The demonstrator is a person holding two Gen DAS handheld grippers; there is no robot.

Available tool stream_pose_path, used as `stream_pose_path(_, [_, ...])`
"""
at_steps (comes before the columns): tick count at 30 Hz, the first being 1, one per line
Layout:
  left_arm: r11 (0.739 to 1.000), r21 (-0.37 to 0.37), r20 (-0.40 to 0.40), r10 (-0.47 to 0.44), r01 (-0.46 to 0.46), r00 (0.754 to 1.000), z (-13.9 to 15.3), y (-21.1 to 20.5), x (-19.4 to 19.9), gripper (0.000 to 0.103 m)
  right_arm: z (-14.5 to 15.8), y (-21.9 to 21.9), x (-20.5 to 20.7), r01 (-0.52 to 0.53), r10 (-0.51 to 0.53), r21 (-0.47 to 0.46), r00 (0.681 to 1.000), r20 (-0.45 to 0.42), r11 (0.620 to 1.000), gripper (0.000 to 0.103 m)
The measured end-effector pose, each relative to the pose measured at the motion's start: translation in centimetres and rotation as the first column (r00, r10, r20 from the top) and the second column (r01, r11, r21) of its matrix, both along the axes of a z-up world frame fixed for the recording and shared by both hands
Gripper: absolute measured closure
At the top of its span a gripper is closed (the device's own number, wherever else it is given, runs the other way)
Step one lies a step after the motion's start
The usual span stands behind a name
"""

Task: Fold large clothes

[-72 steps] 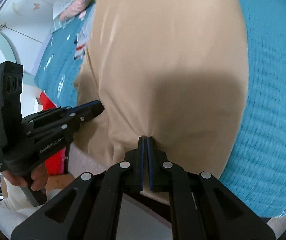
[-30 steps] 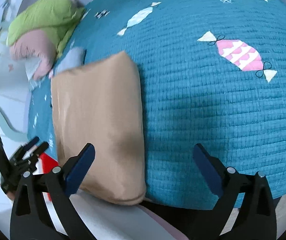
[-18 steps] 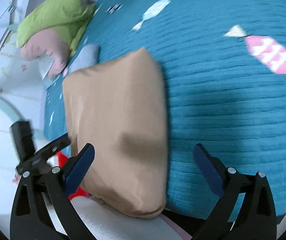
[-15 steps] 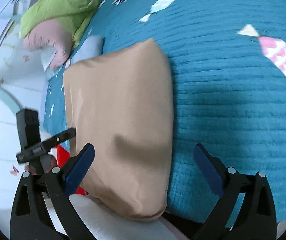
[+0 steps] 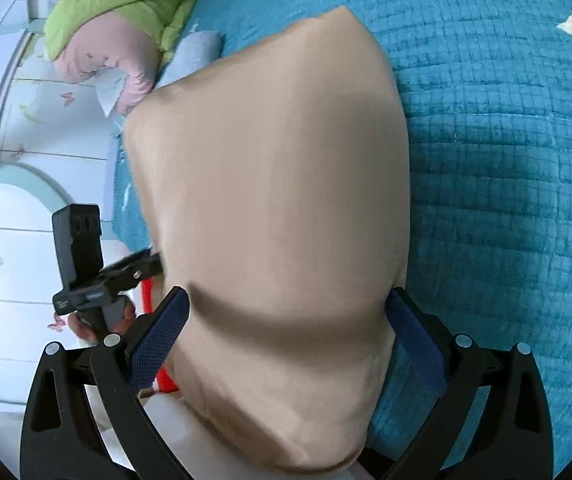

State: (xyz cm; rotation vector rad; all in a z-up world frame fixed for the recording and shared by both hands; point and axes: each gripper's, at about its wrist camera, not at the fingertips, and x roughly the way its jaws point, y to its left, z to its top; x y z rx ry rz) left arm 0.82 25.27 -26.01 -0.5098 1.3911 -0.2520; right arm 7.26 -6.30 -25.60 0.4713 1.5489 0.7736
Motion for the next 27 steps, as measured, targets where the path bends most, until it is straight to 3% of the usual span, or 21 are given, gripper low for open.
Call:
stream_pose_path(3, [0.99, -0.141, -0.012, 0.006, -0.008, 1.0, -1.6, 0.9, 0.2, 0.007, -0.9, 0.3, 0.5, -0.004, 0.004, 0.013, 1.0, -0.017, 1.0, 0.006])
stream_pose_path(6, [0.951, -0.306, -0.035, 0.043, -0.052, 0.998, -3.2, 2.1, 0.4, 0.005, -2.0, 0.2, 1.0, 0.0, 0.002, 0.057, 0.999, -0.039, 0.998, 0.006])
stream_pose_path(8, [0.926, -0.374, -0.041, 0.042, -0.055, 0.998, -3.7, 2.2, 0.7, 0.005, -3.1, 0.0, 1.3, 0.002, 0.004, 0.107, 0.999, -0.053, 0.994, 0.006])
stream_pose_path(11, [0.922, -0.386, -0.038, 0.014, -0.028, 0.999, -4.0, 1.6, 1.0, 0.005, -3.9, -0.4, 1.8, 0.033, -0.023, 0.183, 0.998, -0.058, 0.983, 0.006])
stream_pose_path(17, [0.906, -0.422, -0.007, 0.023, -0.024, 1.0, -3.8, 0.0, 2.0, 0.005, -3.6, 0.7, 1.8, 0.083, -0.091, 0.22, 0.995, 0.03, 0.972, 0.006])
stream_pose_path(19, [0.902, -0.43, 0.008, 0.044, -0.036, 0.999, -3.5, -0.5, 1.9, 0.005, -3.4, 1.0, 1.7, 0.095, -0.104, 0.238, 0.994, 0.022, 0.967, 0.007])
stream_pose_path(22, [0.871, -0.49, 0.03, 0.069, -0.046, 0.997, -2.7, -1.8, 1.2, 0.005, -2.6, 1.2, 1.5, 0.112, -0.119, 0.289, 0.993, 0.008, 0.951, 0.01])
stream_pose_path(25, [0.857, -0.514, 0.067, 0.084, -0.038, 0.994, -1.0, -2.8, 0.7, 0.005, -1.0, 1.9, 1.1, 0.08, -0.101, 0.277, 0.993, 0.064, 0.957, 0.016])
stream_pose_path(27, [0.835, -0.549, 0.09, 0.108, -0.041, 0.99, 0.3, -2.7, 0.2, 0.005, 0.2, 1.6, 1.1, 0.079, -0.108, 0.302, 0.991, 0.08, 0.95, 0.021])
